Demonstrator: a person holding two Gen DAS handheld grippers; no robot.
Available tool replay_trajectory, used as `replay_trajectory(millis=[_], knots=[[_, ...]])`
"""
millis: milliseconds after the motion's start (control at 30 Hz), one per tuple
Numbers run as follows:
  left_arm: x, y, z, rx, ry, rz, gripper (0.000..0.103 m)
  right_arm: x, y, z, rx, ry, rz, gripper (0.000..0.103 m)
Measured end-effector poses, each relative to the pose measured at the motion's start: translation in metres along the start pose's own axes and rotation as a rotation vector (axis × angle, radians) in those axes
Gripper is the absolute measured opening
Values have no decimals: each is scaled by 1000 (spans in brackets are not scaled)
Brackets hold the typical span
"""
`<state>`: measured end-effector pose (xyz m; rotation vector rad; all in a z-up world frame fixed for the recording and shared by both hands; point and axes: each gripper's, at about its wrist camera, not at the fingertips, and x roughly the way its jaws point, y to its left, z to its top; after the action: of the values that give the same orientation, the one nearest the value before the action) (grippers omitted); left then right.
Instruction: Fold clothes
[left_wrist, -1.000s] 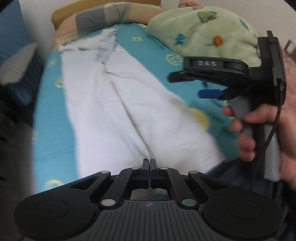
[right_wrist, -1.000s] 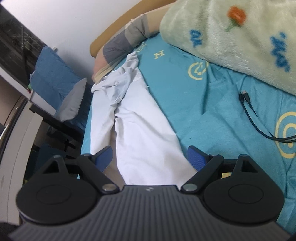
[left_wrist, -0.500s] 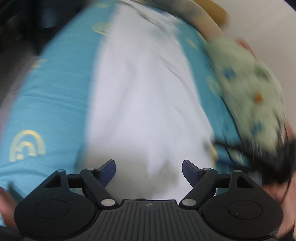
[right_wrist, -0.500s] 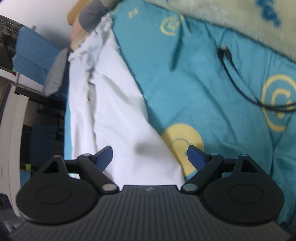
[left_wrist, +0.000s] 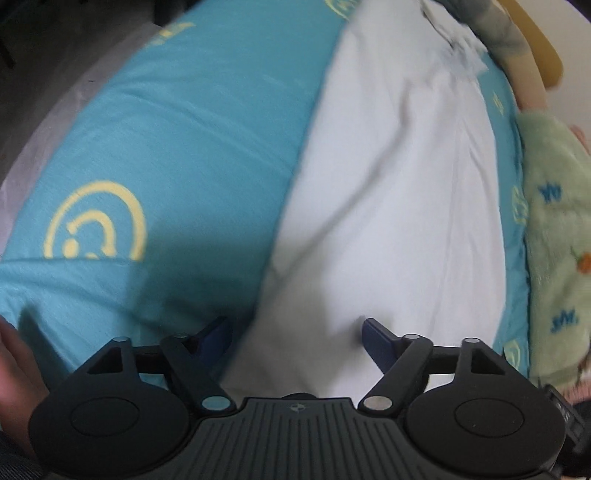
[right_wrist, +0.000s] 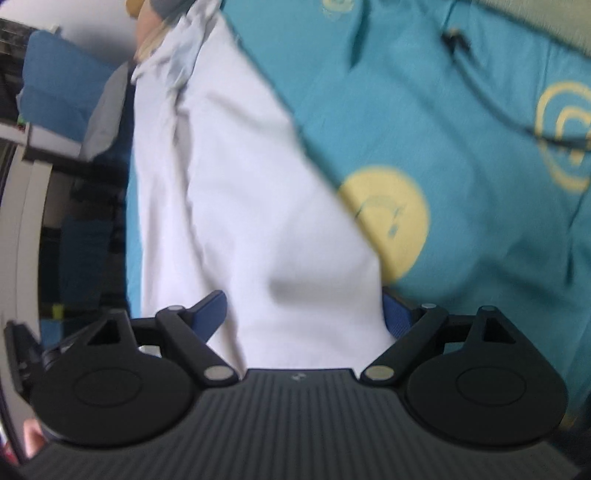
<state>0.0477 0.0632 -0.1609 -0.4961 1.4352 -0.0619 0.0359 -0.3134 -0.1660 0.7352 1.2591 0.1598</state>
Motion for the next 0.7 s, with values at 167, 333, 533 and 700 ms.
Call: replay_trajectory(millis=[167, 333, 533, 700], knots=[[-2, -14, -19, 77, 36, 23, 17, 3, 19, -17, -105, 76, -85, 67], [-17, -17, -28, 84, 4, -3, 5, 9, 49, -42, -302, 147, -198, 48], [-56, -17, -32, 85, -57, -120, 4, -7, 76, -59, -448, 93, -220, 13], [-116, -7, -6, 29, -126, -226, 4, -66, 95, -43, -399, -53, -57, 12]])
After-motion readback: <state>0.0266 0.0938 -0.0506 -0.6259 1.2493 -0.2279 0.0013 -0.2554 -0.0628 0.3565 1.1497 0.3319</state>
